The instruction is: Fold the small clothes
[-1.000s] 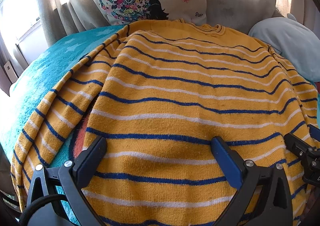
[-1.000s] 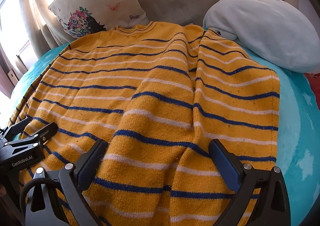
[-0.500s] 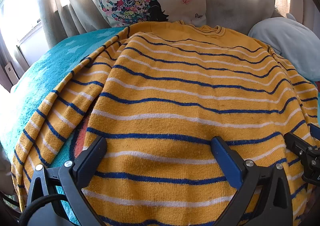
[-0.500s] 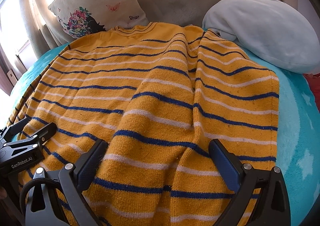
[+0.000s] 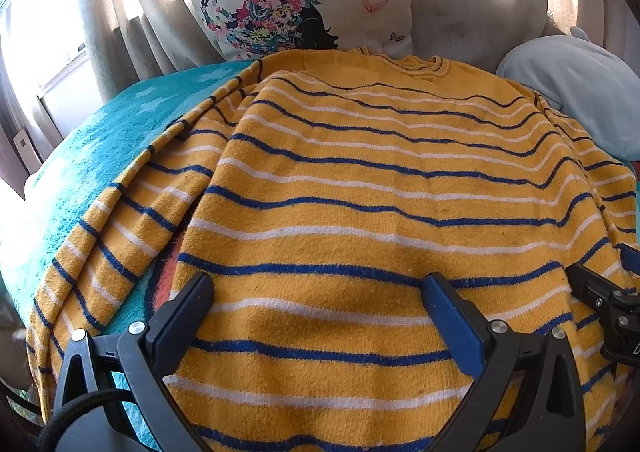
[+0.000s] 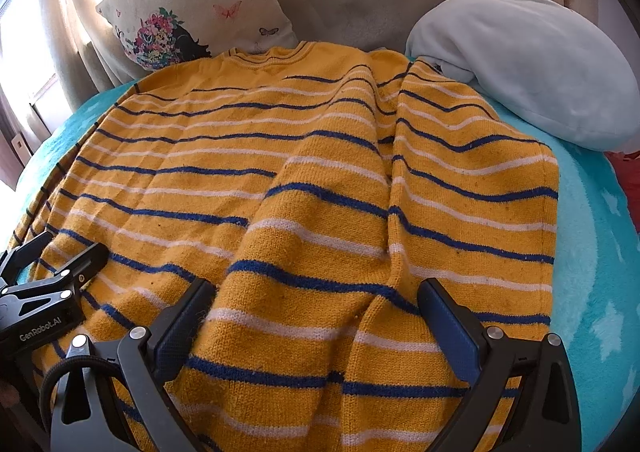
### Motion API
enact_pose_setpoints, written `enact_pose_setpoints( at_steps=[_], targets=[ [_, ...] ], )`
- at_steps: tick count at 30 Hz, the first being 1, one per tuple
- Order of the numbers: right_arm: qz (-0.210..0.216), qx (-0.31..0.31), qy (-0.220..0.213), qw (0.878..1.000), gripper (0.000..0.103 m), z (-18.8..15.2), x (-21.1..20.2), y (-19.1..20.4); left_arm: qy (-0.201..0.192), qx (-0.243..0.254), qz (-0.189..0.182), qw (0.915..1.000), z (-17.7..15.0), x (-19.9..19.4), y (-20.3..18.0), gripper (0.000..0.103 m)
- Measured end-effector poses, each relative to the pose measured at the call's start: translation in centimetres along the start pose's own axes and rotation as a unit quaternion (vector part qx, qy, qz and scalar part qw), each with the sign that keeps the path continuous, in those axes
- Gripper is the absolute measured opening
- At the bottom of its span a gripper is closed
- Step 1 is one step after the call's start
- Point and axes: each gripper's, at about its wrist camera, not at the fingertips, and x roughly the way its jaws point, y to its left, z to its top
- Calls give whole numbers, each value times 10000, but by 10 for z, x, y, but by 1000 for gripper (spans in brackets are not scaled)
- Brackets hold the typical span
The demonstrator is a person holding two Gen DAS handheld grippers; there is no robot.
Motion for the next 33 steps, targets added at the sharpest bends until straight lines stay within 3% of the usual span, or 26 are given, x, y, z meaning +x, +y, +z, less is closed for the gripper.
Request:
enact_pose_setpoints(
  at_steps=[5,8,11,16,19,21,25,28,31,33],
  targets=[
    [144,139,-74,9998,100,2,-6,-4,-216,-251,-142,9994,3,-22,9,103],
    [340,561,-561,9963,97,4,-30,-26,-358,-393,-306,9981,10,-36,17,103],
    [109,974,-931,9908,95,5,-55,-59,-450,-421,-315,9976,13,-42,21,103],
    [-233,1847,-625,9805,81,-11,-61,-129,-390,-582,-519,9962,12,-44,31,103],
    [17,2222,-268,9746,75,-32,-51,-149,-374,-627,-560,9958,11,-45,33,103],
    [198,2098,-220,9773,75,-41,-52,-144,-403,-599,-533,9960,10,-46,31,103],
    [246,1303,-540,9897,75,-51,-72,-110,-433,-572,-542,9959,9,-48,28,103],
    [651,670,-662,9934,73,-51,-80,-79,-391,-562,-610,9958,8,-47,24,103],
    [852,243,-533,9946,66,-53,-71,-54,-328,-528,-652,9959,5,-46,20,103],
    [719,23,-380,9967,52,-55,-57,-41,-316,-492,-651,9962,4,-46,19,103]
  ],
)
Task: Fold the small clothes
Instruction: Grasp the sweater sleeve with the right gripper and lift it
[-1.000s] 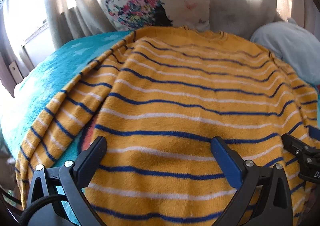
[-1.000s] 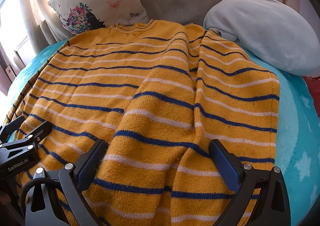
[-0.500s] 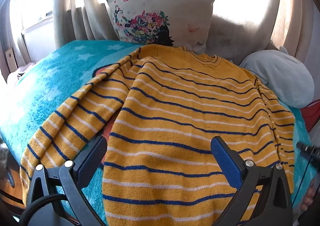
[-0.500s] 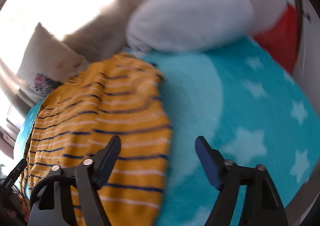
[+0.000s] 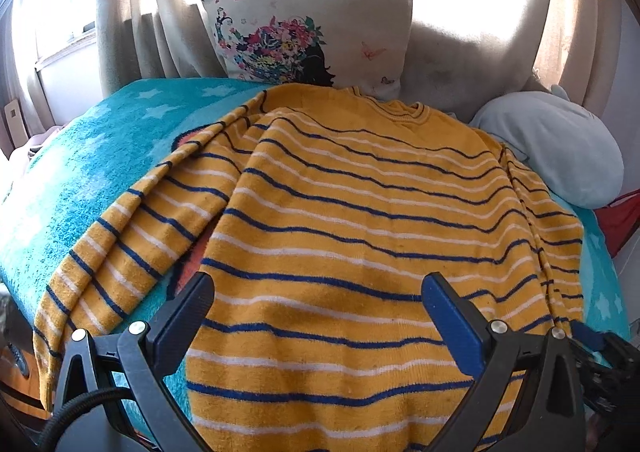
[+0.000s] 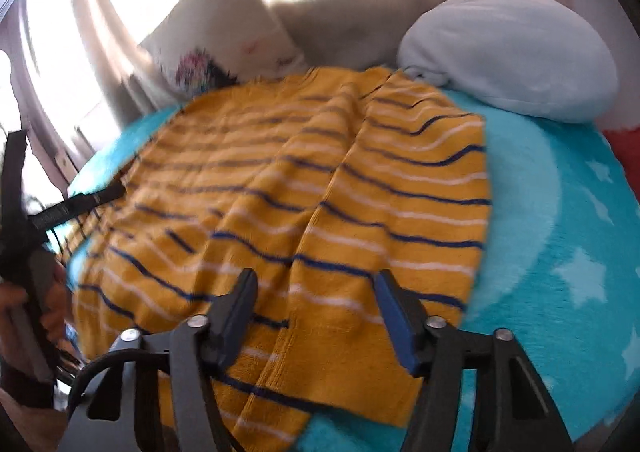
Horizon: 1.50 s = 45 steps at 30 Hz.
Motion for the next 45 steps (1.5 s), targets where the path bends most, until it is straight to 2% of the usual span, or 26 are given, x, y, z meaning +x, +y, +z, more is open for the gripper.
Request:
enact_pose_setpoints(
  at_steps=[1,2,4,6,9,13,17,22,25,26,28,31,32,35,39,41,45],
  targets=[
    [-62,-11,61,10000,34,-3,3,0,-7,13,0,10000,0,0,0,103],
    [-200,52,139,9997,28,-4,9,-1,-14,16,3,10000,0,0,-1,103],
    [-31,318,67,9995,17,-3,7,-10,-17,7,23,10000,0,1,-1,103],
    [218,648,-91,9976,12,0,-5,-24,0,-13,37,10000,1,1,0,103],
    [385,1088,-409,9925,11,11,-25,-50,-21,-74,39,10000,2,-2,3,103],
    [452,1846,-863,9780,11,36,-53,-103,-63,-161,15,9998,2,-7,8,103],
    [-256,2347,-1248,9637,11,60,-77,-163,-77,-201,-22,9998,2,-10,10,103],
    [-1424,2869,-1509,9352,11,86,-96,-232,-116,-242,-12,9996,4,-12,14,103],
    [-1661,3197,-1601,9190,11,97,-103,-251,-165,-347,-47,9993,6,-15,19,103],
    [-1604,3298,-1605,9164,11,100,-104,-252,-183,-376,-57,9991,6,-16,21,103],
    [-1394,3297,-1606,9198,11,107,-108,-243,-197,-412,-79,9989,7,-15,22,103],
    [-976,3032,-1515,9358,11,122,-106,-213,-75,-428,-146,9989,7,-7,21,103],
    [-718,2940,-1476,9416,11,129,-102,-198,-35,-425,-185,9989,7,-4,21,103],
    [-97,2831,-1363,9493,11,145,-94,-180,9,-378,-242,9990,5,-1,19,103],
    [779,2741,-934,9540,11,179,-45,-131,-13,-405,-259,9988,5,-1,24,103],
    [1061,2680,-766,9545,11,194,-19,-112,-24,-489,-275,9984,6,-1,29,103],
    [1557,2374,-177,9587,11,231,55,-47,-6,-613,-256,9978,7,1,42,103]
  ],
)
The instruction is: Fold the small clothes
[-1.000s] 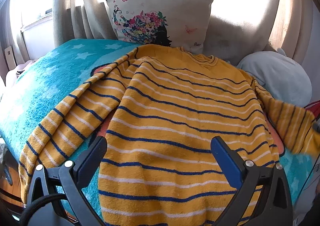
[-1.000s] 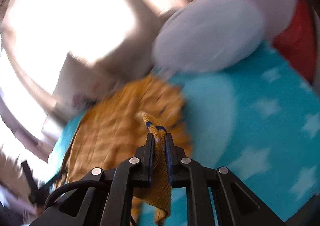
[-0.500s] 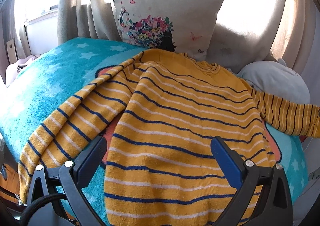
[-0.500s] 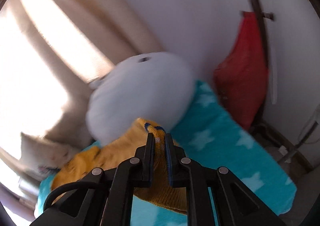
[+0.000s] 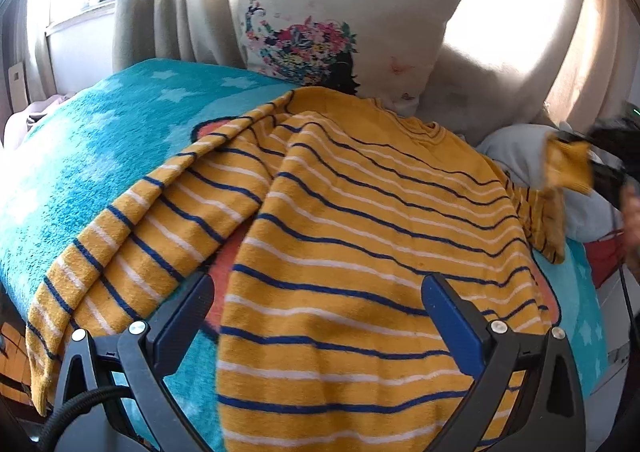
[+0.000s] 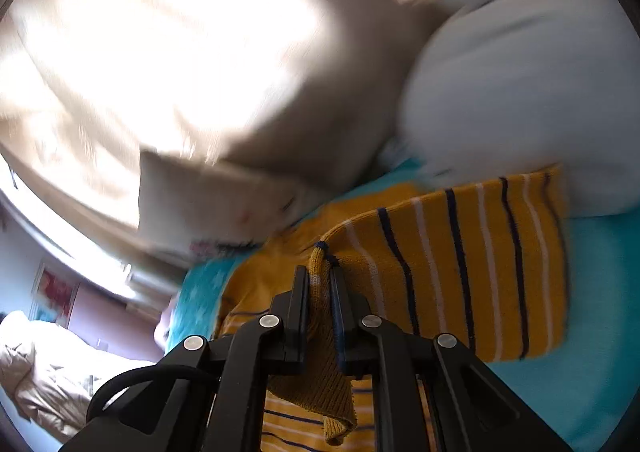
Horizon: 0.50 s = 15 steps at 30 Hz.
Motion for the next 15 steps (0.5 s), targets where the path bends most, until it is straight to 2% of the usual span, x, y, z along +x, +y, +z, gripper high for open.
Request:
enact_pose_setpoints(
  at_steps=[4,8,10,11,12,13,14,15],
  targets=[
    [205,-47,657,9976,11,-1,86,24,18,-113,84,9999,3,1,16,103],
    [237,21,991,9948,14,-14,157,30,-15,-234,184,9996,6,0,30,103],
    [306,125,1117,9932,16,-10,182,30,-21,-317,206,9993,7,0,38,103],
    [317,88,1202,9922,26,-12,195,30,-20,-346,208,9992,8,0,40,103],
    [338,16,1317,9907,44,-14,207,35,-14,-376,218,9991,8,-1,44,103],
    [365,-17,1404,9894,53,-13,212,34,-15,-393,234,9989,9,-1,46,103],
    [401,-22,1450,9886,59,-16,219,38,-20,-404,255,9989,9,-2,48,103],
    [455,-13,1454,9883,59,-16,222,41,-33,-416,284,9987,11,-4,51,103]
  ],
)
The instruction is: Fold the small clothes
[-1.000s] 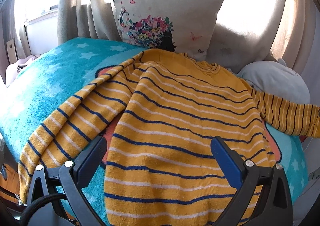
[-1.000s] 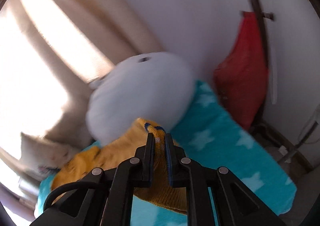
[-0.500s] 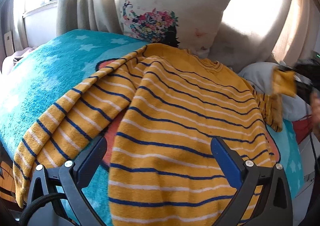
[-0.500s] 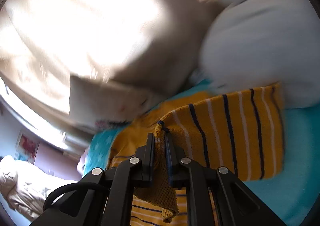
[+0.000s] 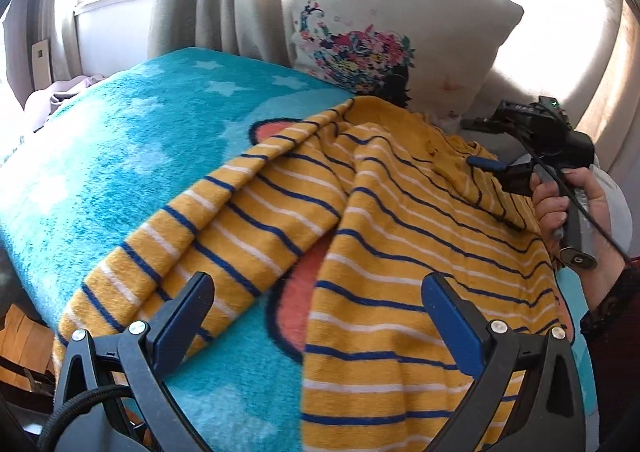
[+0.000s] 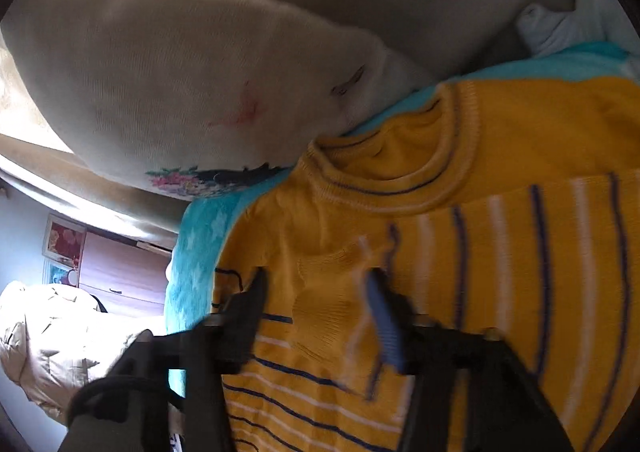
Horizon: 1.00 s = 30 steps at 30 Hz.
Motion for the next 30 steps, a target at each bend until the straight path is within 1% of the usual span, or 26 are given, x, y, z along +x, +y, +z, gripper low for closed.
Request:
enact_pose_setpoints(
  at_steps=[2,4,5,7,8,9,11,13,16,17,18,19,20,22,25,26,27,30],
  targets=[
    [300,-169,-38,9994,59,-3,-3,15,-48,-37,42,10000,2,-4,6,103],
    [271,-463,-241,9983,59,-7,-21,25,-152,-129,102,9997,5,-11,16,103],
    [182,-629,-324,9973,59,-10,-28,30,-204,-181,133,9995,7,-14,20,103],
    [-480,-1065,-398,9924,60,-17,-37,39,-284,-305,214,9989,9,-20,30,103],
    [-754,-1267,-410,9882,62,-19,-32,43,-308,-367,231,9986,10,-22,34,103],
    [-1071,-1589,-369,9808,62,-27,-25,48,-317,-401,228,9984,11,-23,36,103],
    [-1159,-1736,-193,9778,62,-37,-6,52,-341,-460,231,9981,13,-26,40,103],
    [-1126,-1696,-50,9790,62,-42,11,55,-371,-496,264,9977,13,-29,43,103],
    [-1331,-1763,-14,9753,61,-48,36,62,-392,-511,303,9975,12,-33,48,103],
    [-1542,-1833,-40,9709,56,-49,43,61,-394,-528,317,9973,12,-33,50,103],
    [-1917,-1954,-83,9618,35,-50,51,63,-393,-563,317,9971,12,-33,55,103],
    [-2158,-2016,-110,9553,24,-52,54,62,-391,-597,314,9970,12,-33,58,103],
    [-2245,-2040,-116,9528,14,-53,57,62,-393,-644,310,9967,12,-32,63,103],
    [-2217,-1977,-280,9544,10,-54,54,65,-385,-732,339,9960,12,-30,71,103],
    [-2245,-2049,-501,9514,9,-57,46,81,-373,-835,309,9953,13,-27,82,103],
    [-2212,-2133,-607,9497,9,-58,44,93,-375,-855,311,9951,14,-27,85,103],
    [-2140,-2161,-646,9504,9,-58,37,101,-384,-868,315,9950,13,-28,87,103],
    [-1744,-2185,-559,9585,9,-59,53,129,-401,-915,333,9944,12,-29,92,103]
  ],
)
